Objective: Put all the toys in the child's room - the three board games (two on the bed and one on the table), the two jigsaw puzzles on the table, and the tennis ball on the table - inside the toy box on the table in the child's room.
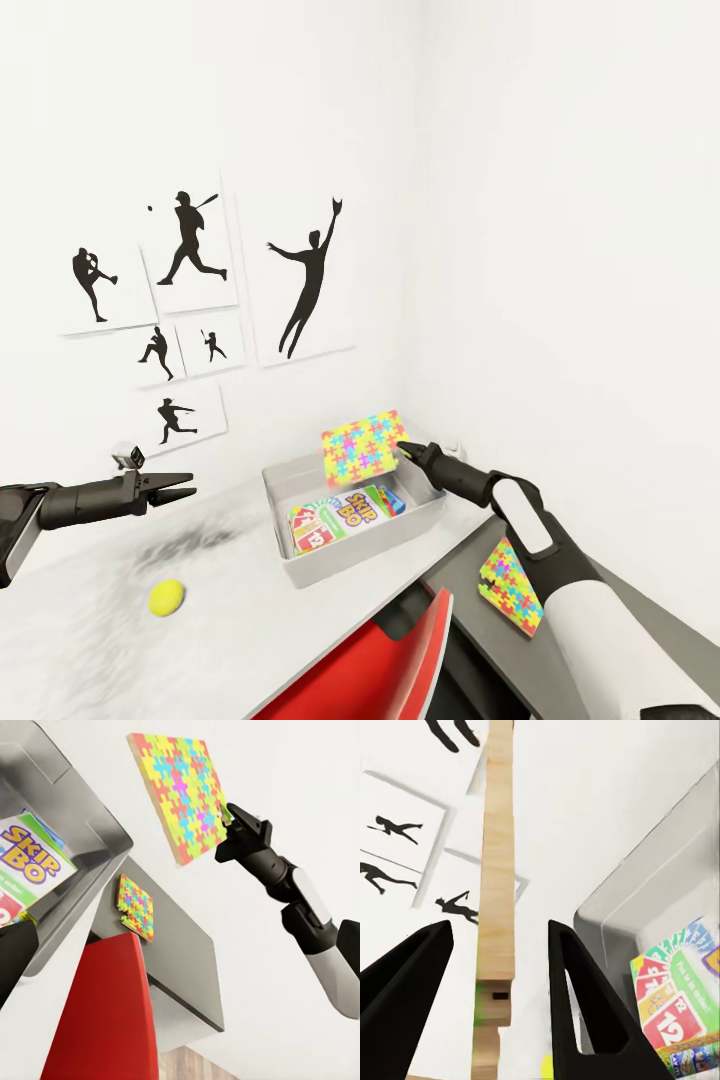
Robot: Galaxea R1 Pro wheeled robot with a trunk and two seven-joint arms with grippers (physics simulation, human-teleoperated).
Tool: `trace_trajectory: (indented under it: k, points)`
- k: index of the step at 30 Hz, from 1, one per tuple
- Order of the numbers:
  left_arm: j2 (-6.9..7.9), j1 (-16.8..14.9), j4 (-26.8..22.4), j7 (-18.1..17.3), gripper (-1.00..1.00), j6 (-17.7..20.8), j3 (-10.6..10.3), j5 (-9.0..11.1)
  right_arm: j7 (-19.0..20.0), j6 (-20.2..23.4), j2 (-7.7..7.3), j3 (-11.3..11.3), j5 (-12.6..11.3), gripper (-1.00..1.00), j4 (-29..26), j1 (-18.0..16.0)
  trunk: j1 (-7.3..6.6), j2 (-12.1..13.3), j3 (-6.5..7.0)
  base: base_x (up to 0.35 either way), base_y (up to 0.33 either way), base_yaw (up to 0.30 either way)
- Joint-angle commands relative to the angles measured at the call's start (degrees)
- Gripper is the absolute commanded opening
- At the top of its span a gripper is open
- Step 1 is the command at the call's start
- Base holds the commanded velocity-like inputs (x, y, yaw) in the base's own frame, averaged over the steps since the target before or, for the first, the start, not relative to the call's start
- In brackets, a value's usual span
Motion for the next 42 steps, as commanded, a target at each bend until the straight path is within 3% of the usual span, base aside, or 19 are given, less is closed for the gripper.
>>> trace_trajectory:
  k: [1, 6, 9, 14, 20, 25, 29, 42]
  points:
    - [0.03, -0.01, 0.01, -0.22, 1.0, 0.59, -0.02, -0.02, 0.13, 0.11, -0.05, 0.08, -0.13, -1.0, 0.42, -0.11, 0.02, -0.05, -0.02, 0.0, 0.0, 0.0]
    - [0.01, -0.01, 0.01, -0.22, 1.0, 0.54, -0.02, -0.03, 0.02, -0.01, 0.05, 0.18, 0.0, -1.0, 1.72, -0.19, 0.02, -0.05, -0.02, 0.0, 0.0, 0.0]
    - [0.01, -0.01, 0.01, -0.22, 1.0, 0.55, -0.02, 0.0, -2.33, 0.78, 0.33, 0.12, 2.91, -1.0, 4.19, -1.53, 0.02, -0.05, -0.02, 0.0, 0.0, 0.0]
    - [0.01, -0.01, 0.01, -0.22, 1.0, 0.55, -0.02, -0.01, -8.01, 5.87, 1.6, 0.0, 5.72, -1.0, 13.87, -10.1, 0.02, -0.05, -0.02, 0.0, 0.0, 0.0]
    - [0.03, -0.01, 0.01, -0.22, 1.0, 0.56, -0.02, 0.03, -9.77, 8.47, 3.84, -0.03, 6.1, -1.0, 23.36, -20.39, 0.02, -0.05, -0.02, 0.0, 0.0, 0.0]
    - [0.09, -0.01, 0.01, -0.22, 1.0, 0.53, -0.02, 0.05, -15.16, 11.22, 4.58, -0.2, 5.88, -1.0, 27.98, -25.51, 0.02, -0.05, -0.02, 0.0, 0.0, 0.0]
    - [0.1, -0.01, 0.01, -0.22, 1.0, 0.57, -0.02, 0.06, -18.88, 13.73, 4.75, -0.53, 5.49, -1.0, 28.02, -26.87, 0.02, -0.05, -0.02, 0.0, 0.0, 0.0]
    - [0.1, -0.01, 0.01, -0.22, 1.0, 0.6, -0.02, 0.04, -19.4, 14.59, 4.74, -0.44, 5.44, -1.0, 24.35, -26.66, 0.02, -0.05, -0.02, 0.003, 0.004, 0.0]
